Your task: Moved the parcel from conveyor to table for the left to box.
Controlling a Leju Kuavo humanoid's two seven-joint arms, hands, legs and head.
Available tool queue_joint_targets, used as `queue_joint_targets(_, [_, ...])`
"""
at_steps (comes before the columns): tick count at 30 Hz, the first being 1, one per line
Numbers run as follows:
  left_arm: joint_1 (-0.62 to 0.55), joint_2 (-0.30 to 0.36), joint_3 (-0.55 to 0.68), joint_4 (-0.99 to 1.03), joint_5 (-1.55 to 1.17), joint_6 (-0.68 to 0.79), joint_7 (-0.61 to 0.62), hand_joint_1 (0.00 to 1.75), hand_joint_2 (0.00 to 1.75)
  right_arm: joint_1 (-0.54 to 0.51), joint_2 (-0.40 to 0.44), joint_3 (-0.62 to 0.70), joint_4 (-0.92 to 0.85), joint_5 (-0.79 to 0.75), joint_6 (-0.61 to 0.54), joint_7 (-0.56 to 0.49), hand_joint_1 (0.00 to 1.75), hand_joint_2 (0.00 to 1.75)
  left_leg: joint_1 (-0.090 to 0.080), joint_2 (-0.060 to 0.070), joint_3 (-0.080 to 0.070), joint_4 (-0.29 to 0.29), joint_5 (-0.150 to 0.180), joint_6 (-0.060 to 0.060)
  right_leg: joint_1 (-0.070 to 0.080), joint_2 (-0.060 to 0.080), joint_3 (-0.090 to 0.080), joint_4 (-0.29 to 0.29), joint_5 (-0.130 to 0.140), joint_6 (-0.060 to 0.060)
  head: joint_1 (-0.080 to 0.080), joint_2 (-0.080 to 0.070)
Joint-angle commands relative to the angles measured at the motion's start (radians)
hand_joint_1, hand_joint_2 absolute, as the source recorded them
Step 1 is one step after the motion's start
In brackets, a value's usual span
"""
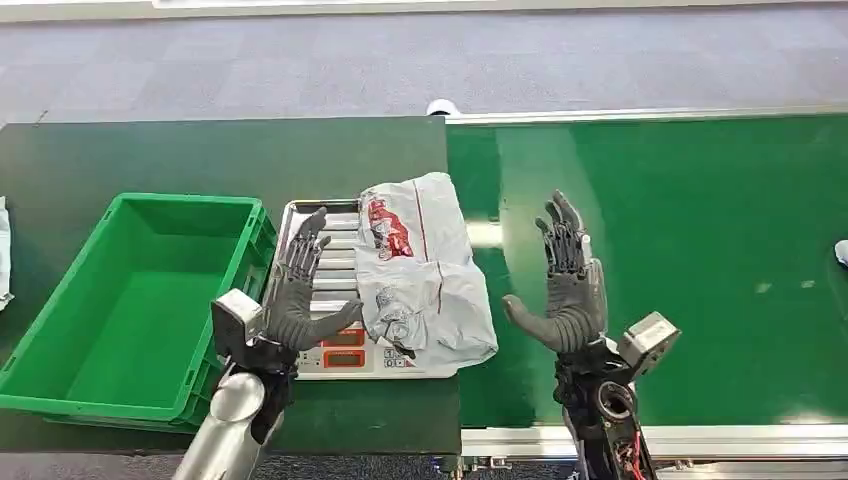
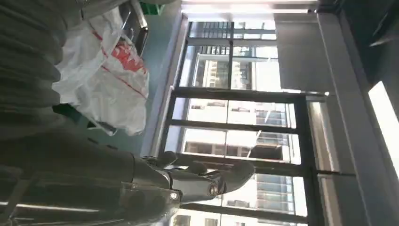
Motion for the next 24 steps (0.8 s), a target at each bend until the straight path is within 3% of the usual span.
queue_joint_targets(1, [0.013,0.026,-0.013,-0.055,-0.102,0.012,0.003,0.00,1.75,0.025,0.029,-0.190,0.081,-0.025,-0.039,0.040,0.00,1.75,0.001,0.001,0.001,-0.001,0.000,0.001,0.001,-0.001,0.002,-0.002,0.001,0.000,0.000,0.000])
queue_joint_targets(5, [-0.075,0.049,-0.090,0.012,-0.377,0.075,0.123,0.00,1.75,0.021,0.034,-0.187,0.092,-0.013,-0.012,0.043,0.00,1.75,0.001,-0.001,0.000,0.000,0.001,0.000,0.001,-0.003,0.001,-0.002,0.001,-0.001,0.000,0.000])
queue_joint_targets(11, [-0.158,0.049,-0.142,0.103,-0.544,0.030,0.256,0.00,1.75,-0.019,0.035,-0.180,0.123,0.008,0.000,0.059,0.00,1.75,0.001,-0.001,0.000,0.000,0.001,0.000,0.001,-0.002,0.000,-0.001,0.001,-0.001,0.000,0.000])
queue_joint_targets(24, [-0.164,0.041,-0.165,0.193,-0.610,-0.080,0.295,0.00,1.75,-0.015,0.038,-0.200,0.140,0.010,0.008,0.070,0.00,1.75,0.000,0.000,0.001,-0.001,0.001,0.000,0.000,-0.001,0.001,-0.001,0.001,0.000,0.000,0.000])
